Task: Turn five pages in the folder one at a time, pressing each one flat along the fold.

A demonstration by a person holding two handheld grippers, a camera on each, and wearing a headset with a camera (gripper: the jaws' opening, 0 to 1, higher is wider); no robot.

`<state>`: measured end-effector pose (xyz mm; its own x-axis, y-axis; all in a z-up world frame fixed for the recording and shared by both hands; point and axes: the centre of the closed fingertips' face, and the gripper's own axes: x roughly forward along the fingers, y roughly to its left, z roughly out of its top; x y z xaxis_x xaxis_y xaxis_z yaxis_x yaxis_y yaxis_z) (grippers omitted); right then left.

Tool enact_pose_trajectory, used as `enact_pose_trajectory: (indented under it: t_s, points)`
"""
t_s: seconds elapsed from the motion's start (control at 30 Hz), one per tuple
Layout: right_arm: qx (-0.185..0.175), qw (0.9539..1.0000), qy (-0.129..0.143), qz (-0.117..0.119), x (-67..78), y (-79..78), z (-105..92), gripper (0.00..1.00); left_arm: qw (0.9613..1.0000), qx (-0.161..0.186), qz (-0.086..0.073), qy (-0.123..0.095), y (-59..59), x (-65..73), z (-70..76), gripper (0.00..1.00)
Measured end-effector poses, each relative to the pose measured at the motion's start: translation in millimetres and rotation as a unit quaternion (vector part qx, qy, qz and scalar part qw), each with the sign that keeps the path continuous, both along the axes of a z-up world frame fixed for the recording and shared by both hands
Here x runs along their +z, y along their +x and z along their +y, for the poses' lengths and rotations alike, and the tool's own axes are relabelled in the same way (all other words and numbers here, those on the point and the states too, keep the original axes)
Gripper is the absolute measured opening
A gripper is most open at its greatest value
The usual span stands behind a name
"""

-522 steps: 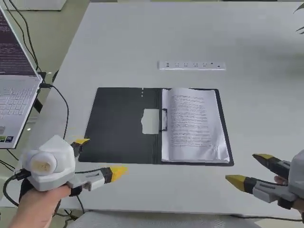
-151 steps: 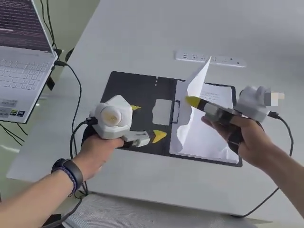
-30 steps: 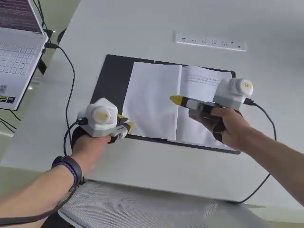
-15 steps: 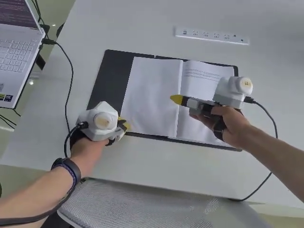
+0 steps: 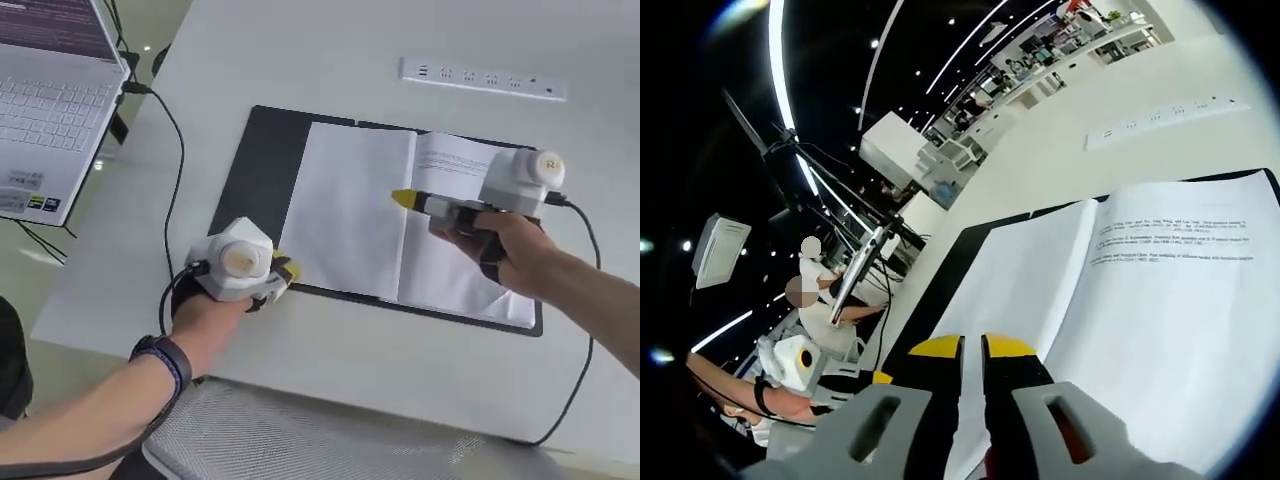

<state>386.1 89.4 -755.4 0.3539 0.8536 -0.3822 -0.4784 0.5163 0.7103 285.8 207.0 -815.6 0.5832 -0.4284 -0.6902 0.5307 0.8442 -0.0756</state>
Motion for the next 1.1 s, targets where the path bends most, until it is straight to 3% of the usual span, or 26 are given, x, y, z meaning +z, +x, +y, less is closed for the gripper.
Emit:
enact_pose_trajectory:
  t_s: [0.27, 0.53, 0.63, 0.7, 0.77, 0.9, 0.97, 1.1]
  points:
    - [-0.039, 0.9990, 0.013, 0.019, -10.5, 29.0, -4.0, 0.00, 1.0000, 0.006, 0.003, -0.001, 3.1, -4.1, 2.9, 0.06]
    - [-0.050, 0.9973, 0.024, 0.049, -25.6, 35.3, -8.2, 0.00, 1.0000, 0.008, 0.003, 0.000, 4.8, -6.4, 3.0, 0.06]
    - [-0.040, 0.9980, 0.014, 0.048, -29.1, 24.2, -7.2, 0.00, 0.9999, 0.016, 0.004, -0.004, 6.6, -6.9, 4.8, 0.04]
    - [-0.044, 0.9975, 0.023, 0.050, -33.7, 33.4, -11.1, 0.00, 0.9999, 0.016, 0.004, -0.003, 7.1, -7.1, 4.9, 0.03]
    - [-0.036, 0.9982, 0.020, 0.043, -30.9, 30.7, -9.0, 0.00, 0.9999, 0.013, 0.004, -0.002, 7.3, -7.5, 4.7, 0.04]
    - [-0.021, 0.9992, 0.014, 0.032, -39.5, 35.6, -10.6, 0.00, 0.9999, 0.015, 0.004, -0.003, 7.9, -8.1, 4.9, 0.04]
    - [-0.022, 0.9992, 0.016, 0.030, -45.7, 46.1, -12.8, 0.00, 0.9998, 0.017, 0.005, -0.005, 7.7, -7.5, 4.8, 0.04]
    - [-0.036, 0.9983, 0.033, 0.033, -44.9, 62.8, -12.1, 0.00, 0.9998, 0.017, 0.006, -0.005, 7.5, -7.2, 4.9, 0.04]
